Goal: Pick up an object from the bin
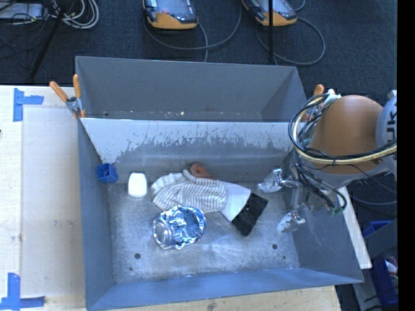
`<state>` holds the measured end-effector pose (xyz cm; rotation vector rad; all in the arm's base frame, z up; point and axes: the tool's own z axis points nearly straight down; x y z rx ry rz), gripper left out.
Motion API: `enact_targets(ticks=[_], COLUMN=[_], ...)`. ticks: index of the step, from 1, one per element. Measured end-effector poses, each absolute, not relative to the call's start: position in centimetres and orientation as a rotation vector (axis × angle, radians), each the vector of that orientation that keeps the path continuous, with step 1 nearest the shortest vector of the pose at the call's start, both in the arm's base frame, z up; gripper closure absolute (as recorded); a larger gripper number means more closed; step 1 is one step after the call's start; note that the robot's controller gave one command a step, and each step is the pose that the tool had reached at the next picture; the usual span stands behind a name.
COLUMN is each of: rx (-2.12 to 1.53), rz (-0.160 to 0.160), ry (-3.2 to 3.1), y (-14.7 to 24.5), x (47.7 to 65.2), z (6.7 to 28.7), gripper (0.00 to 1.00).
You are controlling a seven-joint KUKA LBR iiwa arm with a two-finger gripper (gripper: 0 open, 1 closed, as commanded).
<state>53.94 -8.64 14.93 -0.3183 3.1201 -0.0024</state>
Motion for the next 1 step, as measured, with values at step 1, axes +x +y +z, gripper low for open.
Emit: enact_targets(ticks=[1], rx=[-0.497], rz=[-0.003], ry=[3.094], y=[-8.78], x=[57.86], z=[9.16], gripper=[0.0])
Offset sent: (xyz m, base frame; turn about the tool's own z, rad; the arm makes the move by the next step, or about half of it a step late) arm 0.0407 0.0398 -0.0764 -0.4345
